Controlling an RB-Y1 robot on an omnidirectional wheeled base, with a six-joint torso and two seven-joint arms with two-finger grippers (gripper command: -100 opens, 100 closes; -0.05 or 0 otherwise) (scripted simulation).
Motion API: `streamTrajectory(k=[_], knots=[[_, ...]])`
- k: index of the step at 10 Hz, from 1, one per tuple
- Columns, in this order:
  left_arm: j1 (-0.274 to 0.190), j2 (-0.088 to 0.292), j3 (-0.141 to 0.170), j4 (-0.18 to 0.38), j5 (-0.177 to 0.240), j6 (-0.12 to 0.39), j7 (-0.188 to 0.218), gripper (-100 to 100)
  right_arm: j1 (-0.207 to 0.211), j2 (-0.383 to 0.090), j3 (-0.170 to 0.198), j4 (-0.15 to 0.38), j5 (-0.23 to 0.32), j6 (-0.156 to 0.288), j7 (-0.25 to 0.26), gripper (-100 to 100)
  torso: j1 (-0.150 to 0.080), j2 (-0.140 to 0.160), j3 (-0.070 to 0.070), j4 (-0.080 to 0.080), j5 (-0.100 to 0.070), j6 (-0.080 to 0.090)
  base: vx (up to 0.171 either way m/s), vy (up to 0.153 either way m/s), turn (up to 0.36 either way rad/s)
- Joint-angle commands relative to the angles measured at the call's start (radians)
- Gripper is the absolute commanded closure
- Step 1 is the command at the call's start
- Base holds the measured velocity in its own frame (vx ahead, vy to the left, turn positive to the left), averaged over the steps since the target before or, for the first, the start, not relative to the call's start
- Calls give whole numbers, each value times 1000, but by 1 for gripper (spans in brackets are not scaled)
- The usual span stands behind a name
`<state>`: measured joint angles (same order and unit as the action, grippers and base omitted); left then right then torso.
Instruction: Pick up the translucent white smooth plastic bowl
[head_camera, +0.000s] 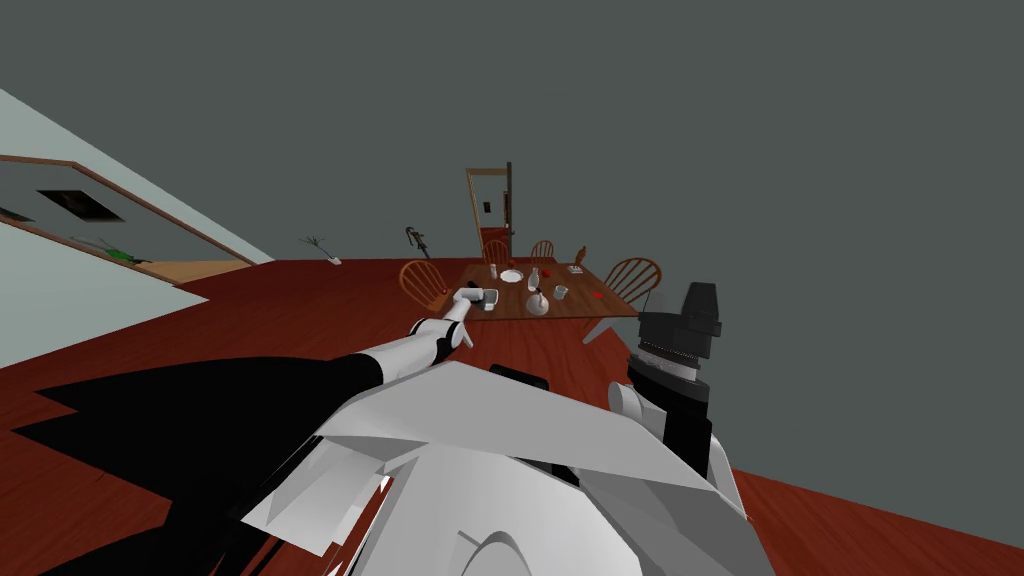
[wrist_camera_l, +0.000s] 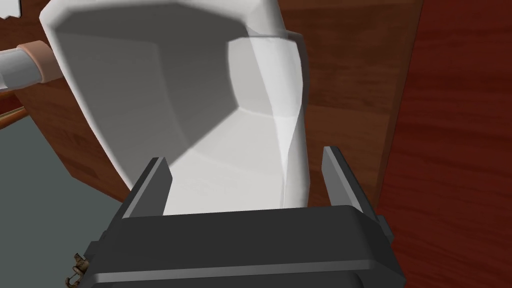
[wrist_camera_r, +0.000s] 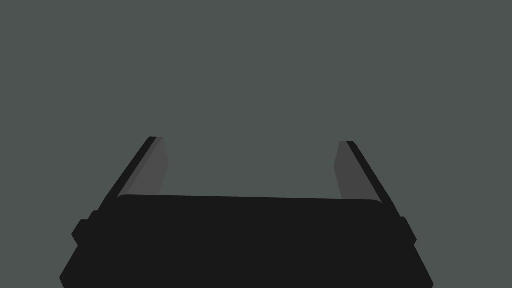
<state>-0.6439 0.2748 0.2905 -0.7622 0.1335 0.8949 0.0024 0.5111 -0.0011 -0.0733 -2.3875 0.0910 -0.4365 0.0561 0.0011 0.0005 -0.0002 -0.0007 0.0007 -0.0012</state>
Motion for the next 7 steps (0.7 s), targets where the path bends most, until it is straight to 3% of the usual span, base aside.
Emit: streamTrajectory(k=[1,3,4,6,7], knots=[[-50,-5,-3,50,-11,-15,-6,-100,0,0,0,0,0,0,0,0,0,0,0,0,0,0,-70,-7,135],[-67,-5,-3,123,-11,-15,-6,-100,0,0,0,0,0,0,0,0,0,1,0,0,0,1,-28,0,-15],[-112,2,-5,150,-24,-64,-24,-100,0,0,0,0,0,0,0,0,0,-1,0,0,0,1,-67,-2,182],[-183,2,-5,230,-24,-64,-24,-100,0,0,0,0,0,0,0,0,0,2,1,1,0,1,-54,-5,60],[-186,2,-5,267,-24,-64,-24,-100,0,0,0,0,0,0,0,0,-1,0,0,0,0,1,-5,3,-26]])
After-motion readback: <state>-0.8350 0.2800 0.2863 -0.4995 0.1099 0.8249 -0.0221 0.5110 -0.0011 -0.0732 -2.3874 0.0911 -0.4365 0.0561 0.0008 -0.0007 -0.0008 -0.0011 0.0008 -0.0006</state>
